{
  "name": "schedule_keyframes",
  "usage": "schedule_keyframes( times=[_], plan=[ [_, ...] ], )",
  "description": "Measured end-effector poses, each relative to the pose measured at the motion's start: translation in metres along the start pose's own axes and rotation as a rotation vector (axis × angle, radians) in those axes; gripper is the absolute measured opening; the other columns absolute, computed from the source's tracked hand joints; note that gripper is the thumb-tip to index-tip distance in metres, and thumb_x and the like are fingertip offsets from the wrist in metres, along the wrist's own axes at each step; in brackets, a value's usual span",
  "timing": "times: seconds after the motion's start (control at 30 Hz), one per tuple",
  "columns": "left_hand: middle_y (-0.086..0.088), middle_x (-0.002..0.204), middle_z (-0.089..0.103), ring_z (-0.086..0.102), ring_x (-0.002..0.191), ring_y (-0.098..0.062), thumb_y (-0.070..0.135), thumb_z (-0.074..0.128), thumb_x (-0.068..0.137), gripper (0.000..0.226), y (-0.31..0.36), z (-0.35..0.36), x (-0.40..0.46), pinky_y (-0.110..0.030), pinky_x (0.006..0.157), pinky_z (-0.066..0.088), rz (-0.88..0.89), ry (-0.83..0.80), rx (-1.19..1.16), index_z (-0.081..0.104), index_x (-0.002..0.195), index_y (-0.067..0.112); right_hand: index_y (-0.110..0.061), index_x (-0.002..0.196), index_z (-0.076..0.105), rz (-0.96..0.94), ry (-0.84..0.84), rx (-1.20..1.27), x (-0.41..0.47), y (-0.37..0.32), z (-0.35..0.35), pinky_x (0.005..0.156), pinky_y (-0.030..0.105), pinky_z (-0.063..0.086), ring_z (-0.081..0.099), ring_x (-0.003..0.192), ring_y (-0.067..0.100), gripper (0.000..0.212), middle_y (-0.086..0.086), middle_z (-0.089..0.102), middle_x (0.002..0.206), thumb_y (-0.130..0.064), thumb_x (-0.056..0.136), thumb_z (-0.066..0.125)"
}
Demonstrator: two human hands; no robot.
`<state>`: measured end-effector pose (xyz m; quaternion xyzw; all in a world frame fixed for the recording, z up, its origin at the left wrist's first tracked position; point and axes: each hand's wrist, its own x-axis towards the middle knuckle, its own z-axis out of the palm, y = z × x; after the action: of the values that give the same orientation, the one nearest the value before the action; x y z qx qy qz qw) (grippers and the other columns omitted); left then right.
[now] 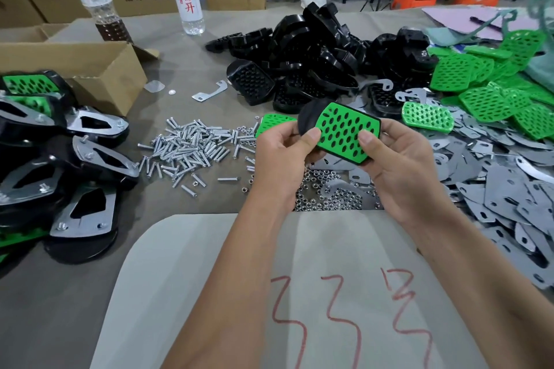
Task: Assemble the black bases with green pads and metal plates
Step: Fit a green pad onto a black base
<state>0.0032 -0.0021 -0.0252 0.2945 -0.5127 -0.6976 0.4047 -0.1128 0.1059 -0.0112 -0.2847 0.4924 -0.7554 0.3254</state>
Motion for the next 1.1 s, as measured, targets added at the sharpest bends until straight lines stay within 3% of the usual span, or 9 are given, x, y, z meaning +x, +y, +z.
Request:
schedule_keyframes(
  times=[0.2,0.37,0.53,0.67,0.8,0.9,1.0,1.1],
  plan=[
    [-0.006,0.085,0.073,0.069,0.072,-0.01,0.001,0.064,0.099,0.011,0.001,0.002,-0.001,-0.024,0.066,0.056,-0.024,0.025,-0.009,0.073,0.095,0.006,0.0,0.11,0.062,0.01,-0.02,0.066,-0.002,0.0,0.0,0.084,0.034,0.061,0.075,0.099,0.029,0.019,0.018,0.076,0.105,-0.004,0.092,0.062],
    [-0.003,0.09,0.072,0.066,0.078,-0.011,0.015,0.067,0.096,0.005,-0.002,0.006,-0.005,-0.028,0.071,0.055,0.001,0.048,0.009,0.071,0.097,0.012,-0.001,0.114,0.063,-0.014,0.02,0.012,-0.002,0.007,0.002,0.087,0.036,0.061,0.075,0.104,0.031,0.015,0.017,0.077,0.107,-0.002,0.099,0.061],
    [0.001,0.094,0.078,0.074,0.091,-0.016,0.013,0.077,0.085,0.018,0.001,0.005,-0.009,-0.028,0.078,0.059,0.087,0.028,-0.058,0.07,0.099,0.02,-0.018,0.106,0.072,-0.136,0.091,-0.26,-0.006,0.011,0.007,0.081,0.044,0.065,0.078,0.093,0.026,0.011,0.004,0.081,0.099,-0.015,0.095,0.073],
    [-0.001,0.093,0.076,0.072,0.089,-0.019,0.01,0.077,0.088,0.017,0.004,0.002,-0.007,-0.037,0.081,0.061,0.067,0.056,-0.123,0.067,0.1,0.018,-0.024,0.1,0.075,-0.129,0.119,-0.253,-0.006,0.015,0.021,0.076,0.042,0.066,0.079,0.089,0.024,0.012,0.001,0.081,0.095,-0.013,0.094,0.074],
    [0.0,0.088,0.076,0.072,0.083,-0.019,0.004,0.075,0.091,0.016,0.016,-0.015,-0.003,-0.037,0.075,0.061,0.058,0.178,-0.196,0.066,0.097,0.016,-0.021,0.1,0.076,-0.074,0.026,-0.236,-0.001,0.016,0.052,0.078,0.042,0.065,0.079,0.09,0.024,0.013,0.004,0.081,0.095,-0.01,0.095,0.073],
    [0.0,0.089,0.076,0.073,0.081,-0.018,0.003,0.075,0.09,0.018,0.029,-0.037,-0.001,-0.036,0.071,0.06,0.07,0.321,-0.254,0.066,0.099,0.016,-0.009,0.104,0.074,0.018,-0.117,-0.3,0.008,0.012,0.074,0.077,0.043,0.065,0.079,0.087,0.026,0.009,0.009,0.08,0.092,-0.01,0.095,0.074],
    [0.002,0.086,0.078,0.075,0.08,-0.017,0.003,0.076,0.09,0.019,0.041,-0.061,0.003,-0.038,0.07,0.062,0.094,0.446,-0.3,0.067,0.098,0.018,-0.003,0.098,0.07,0.042,-0.237,-0.446,0.005,0.01,0.082,0.069,0.038,0.066,0.077,0.075,0.025,0.009,0.011,0.078,0.08,-0.008,0.092,0.076],
    [0.012,0.073,0.075,0.072,0.069,-0.008,0.001,0.077,0.088,0.025,0.044,-0.078,0.007,-0.035,0.066,0.059,0.111,0.516,-0.205,0.065,0.087,0.022,-0.008,0.088,0.072,0.009,-0.218,-0.646,-0.001,0.011,0.068,0.056,0.032,0.061,0.074,0.061,0.019,0.005,0.005,0.075,0.07,-0.007,0.092,0.076]
  ],
)
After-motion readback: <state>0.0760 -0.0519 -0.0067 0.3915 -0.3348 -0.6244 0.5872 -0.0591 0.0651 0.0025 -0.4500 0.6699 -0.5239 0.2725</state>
